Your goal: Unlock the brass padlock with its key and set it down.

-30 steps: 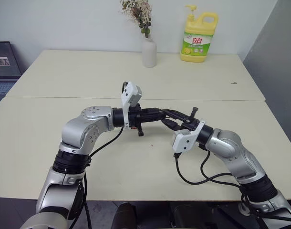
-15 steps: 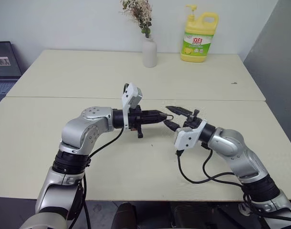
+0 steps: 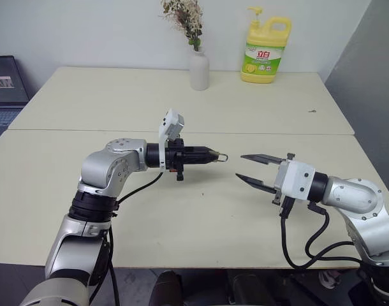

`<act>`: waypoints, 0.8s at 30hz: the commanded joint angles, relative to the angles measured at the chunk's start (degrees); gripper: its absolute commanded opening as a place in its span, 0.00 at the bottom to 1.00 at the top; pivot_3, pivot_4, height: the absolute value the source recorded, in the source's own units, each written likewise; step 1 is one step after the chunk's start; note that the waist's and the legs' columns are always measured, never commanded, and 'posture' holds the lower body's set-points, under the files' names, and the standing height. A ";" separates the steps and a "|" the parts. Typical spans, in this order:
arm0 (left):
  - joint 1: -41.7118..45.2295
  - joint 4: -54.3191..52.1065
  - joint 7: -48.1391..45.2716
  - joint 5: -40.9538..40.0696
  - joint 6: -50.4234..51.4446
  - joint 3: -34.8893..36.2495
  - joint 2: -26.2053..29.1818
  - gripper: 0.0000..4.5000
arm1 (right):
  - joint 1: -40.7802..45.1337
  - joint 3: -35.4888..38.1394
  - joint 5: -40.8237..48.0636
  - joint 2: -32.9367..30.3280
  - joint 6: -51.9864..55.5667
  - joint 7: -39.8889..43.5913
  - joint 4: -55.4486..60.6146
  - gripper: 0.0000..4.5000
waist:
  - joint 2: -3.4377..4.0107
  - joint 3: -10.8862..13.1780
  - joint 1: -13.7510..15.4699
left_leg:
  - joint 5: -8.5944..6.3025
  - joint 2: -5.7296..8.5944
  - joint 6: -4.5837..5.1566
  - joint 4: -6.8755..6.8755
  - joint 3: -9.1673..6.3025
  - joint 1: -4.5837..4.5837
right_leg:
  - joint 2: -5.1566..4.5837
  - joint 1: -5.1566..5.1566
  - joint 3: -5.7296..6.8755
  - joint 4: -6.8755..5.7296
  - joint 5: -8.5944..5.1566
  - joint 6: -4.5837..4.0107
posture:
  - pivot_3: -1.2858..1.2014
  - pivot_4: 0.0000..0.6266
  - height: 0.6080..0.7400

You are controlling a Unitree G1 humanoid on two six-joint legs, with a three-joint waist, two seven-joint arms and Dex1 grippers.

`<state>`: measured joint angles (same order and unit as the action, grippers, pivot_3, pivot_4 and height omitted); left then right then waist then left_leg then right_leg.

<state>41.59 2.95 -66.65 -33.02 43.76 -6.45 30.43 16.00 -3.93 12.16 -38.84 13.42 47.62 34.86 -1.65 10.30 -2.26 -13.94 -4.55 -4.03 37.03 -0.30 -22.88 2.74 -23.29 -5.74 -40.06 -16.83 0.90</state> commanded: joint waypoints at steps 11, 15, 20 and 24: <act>0.81 -6.30 -2.08 -3.87 3.13 1.70 2.27 0.04 | 6.28 -5.08 -0.76 4.48 1.39 -1.29 -3.56 0.00 | 0.00 0.00 0.37 | 0.00 0.00 0.00 0.00 -0.02 -0.05 | 0.00 0.00 0.03 0.07 -0.01 0.01 | 0.52 0.24 1.00; -0.07 -7.99 -2.00 -4.78 3.62 1.80 2.84 0.04 | 6.91 -5.48 -2.02 4.28 -0.64 -0.91 -6.19 0.00 | 0.00 0.00 0.29 | 0.00 0.00 0.00 -0.01 -0.02 -0.03 | 0.00 0.00 0.02 0.07 -0.01 0.00 | 0.52 0.24 1.00; -0.71 -8.71 -2.32 -5.11 3.42 1.70 3.46 0.04 | 6.81 -5.34 -2.94 3.69 -2.51 -0.30 -8.30 0.00 | 0.00 0.00 0.36 | 0.00 0.00 0.00 0.00 -0.02 -0.05 | -0.01 0.00 0.02 0.07 -0.01 0.00 | 0.52 0.24 1.00; -0.87 -8.94 -2.33 -5.65 3.40 1.72 3.67 0.04 | 6.72 -5.43 -3.18 2.98 -3.81 0.92 -9.45 0.00 | 0.00 0.00 0.35 | 0.00 0.00 0.00 -0.01 -0.02 -0.04 | 0.00 0.00 0.03 0.07 -0.01 0.00 | 0.52 0.24 1.00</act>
<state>40.45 -4.01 -68.25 -37.33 47.38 -6.27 33.62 21.91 -10.20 8.97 -35.43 11.09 47.89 24.54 -1.65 10.31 -1.91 -13.94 -4.55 -4.03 37.02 -0.32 -22.92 2.74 -23.29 -5.71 -39.99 -16.84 0.91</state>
